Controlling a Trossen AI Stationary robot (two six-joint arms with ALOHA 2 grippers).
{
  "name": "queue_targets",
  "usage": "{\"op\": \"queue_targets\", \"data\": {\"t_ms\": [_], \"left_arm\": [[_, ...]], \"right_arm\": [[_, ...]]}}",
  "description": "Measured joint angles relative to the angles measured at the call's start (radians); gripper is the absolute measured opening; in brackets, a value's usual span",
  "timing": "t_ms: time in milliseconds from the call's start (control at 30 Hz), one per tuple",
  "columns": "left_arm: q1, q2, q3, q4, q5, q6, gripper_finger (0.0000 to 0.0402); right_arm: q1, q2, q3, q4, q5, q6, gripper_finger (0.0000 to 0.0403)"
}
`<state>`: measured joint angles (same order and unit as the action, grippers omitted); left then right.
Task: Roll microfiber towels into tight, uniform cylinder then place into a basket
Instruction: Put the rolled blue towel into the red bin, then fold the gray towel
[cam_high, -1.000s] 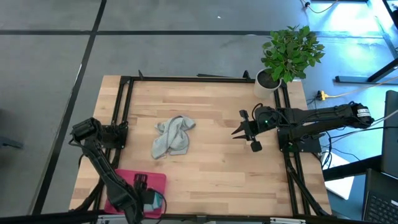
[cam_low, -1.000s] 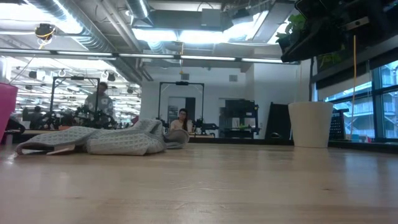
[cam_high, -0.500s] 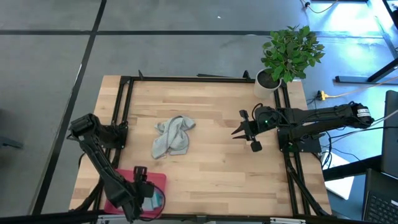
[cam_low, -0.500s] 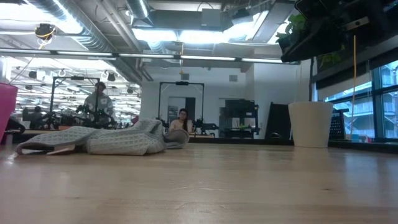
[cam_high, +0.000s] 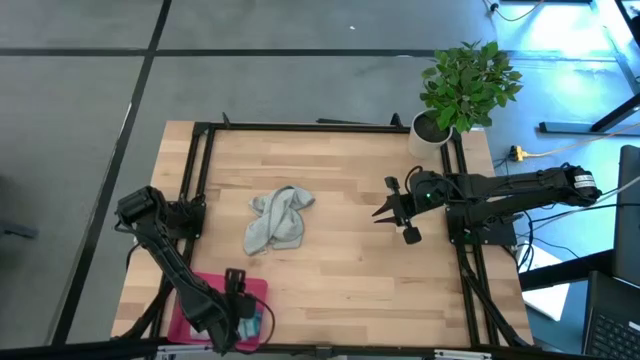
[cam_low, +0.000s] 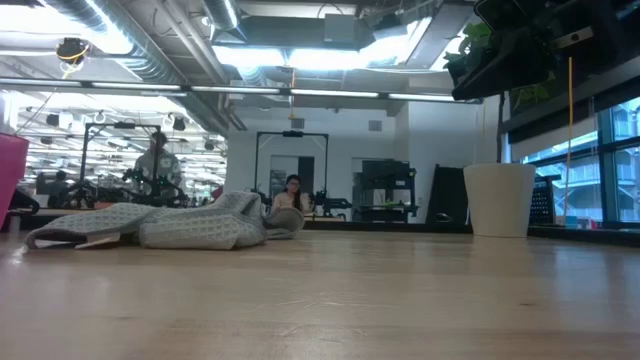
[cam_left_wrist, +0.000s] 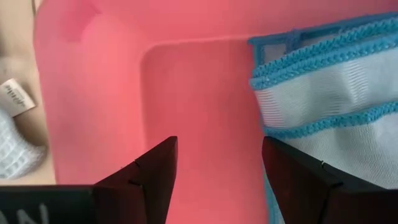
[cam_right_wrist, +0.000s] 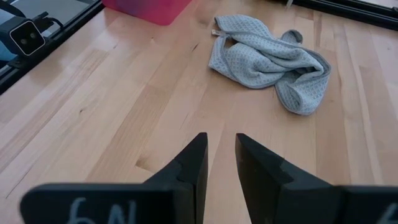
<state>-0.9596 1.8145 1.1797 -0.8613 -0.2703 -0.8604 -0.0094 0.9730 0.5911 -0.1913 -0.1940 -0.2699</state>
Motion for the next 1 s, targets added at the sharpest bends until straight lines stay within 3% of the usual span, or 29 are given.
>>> {"op": "queue_targets", "data": {"t_ms": [600,1000], "left_arm": [[0.004,0.0,0.0,0.08,0.077,-0.02,0.0222],[0.004,-0.091,-0.001,0.003,-0.025,-0.027,0.0222]], "right_arm": [[0.0,0.0,0.0,0.0,0.0,0.0,0.0084],[0.0,0.0,0.0,0.0,0.0,0.0,0.0084]]}}
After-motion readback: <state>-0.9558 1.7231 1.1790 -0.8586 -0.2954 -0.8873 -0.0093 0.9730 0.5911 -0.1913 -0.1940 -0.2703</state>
